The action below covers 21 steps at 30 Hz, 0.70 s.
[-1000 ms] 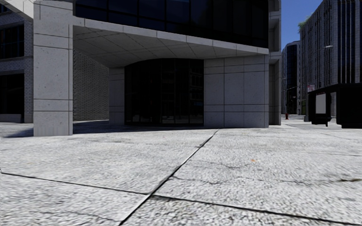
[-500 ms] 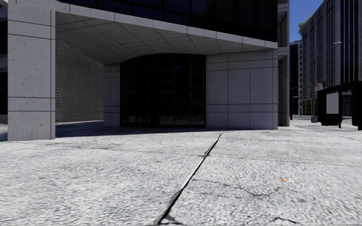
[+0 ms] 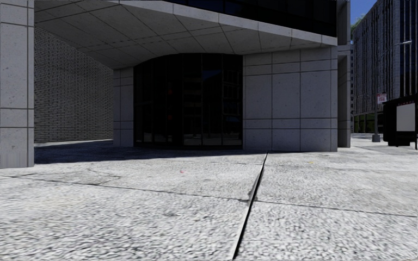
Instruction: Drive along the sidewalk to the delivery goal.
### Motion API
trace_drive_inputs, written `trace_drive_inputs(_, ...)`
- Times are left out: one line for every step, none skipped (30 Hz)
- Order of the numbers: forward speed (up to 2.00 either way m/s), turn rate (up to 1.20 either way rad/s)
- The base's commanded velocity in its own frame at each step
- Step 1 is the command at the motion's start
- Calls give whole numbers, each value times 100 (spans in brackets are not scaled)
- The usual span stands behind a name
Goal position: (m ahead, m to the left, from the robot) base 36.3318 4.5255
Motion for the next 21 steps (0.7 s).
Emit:
trace_drive_inputs(200,36)
trace_drive_inputs(200,36)
trace_drive_inputs(200,36)
trace_drive_inputs(200,36)
trace_drive_inputs(200,36)
trace_drive_inputs(200,36)
trace_drive_inputs(200,36)
trace_drive_inputs(200,36)
trace_drive_inputs(200,36)
trace_drive_inputs(200,36)
trace_drive_inputs(200,36)
trace_drive_inputs(200,36)
trace_drive_inputs(200,36)
trace_drive_inputs(200,36)
trace_drive_inputs(200,36)
trace_drive_inputs(200,36)
trace_drive_inputs(200,36)
trace_drive_inputs(200,36)
trace_drive_inputs(200,36)
trace_drive_inputs(200,36)
trace_drive_inputs(200,36)
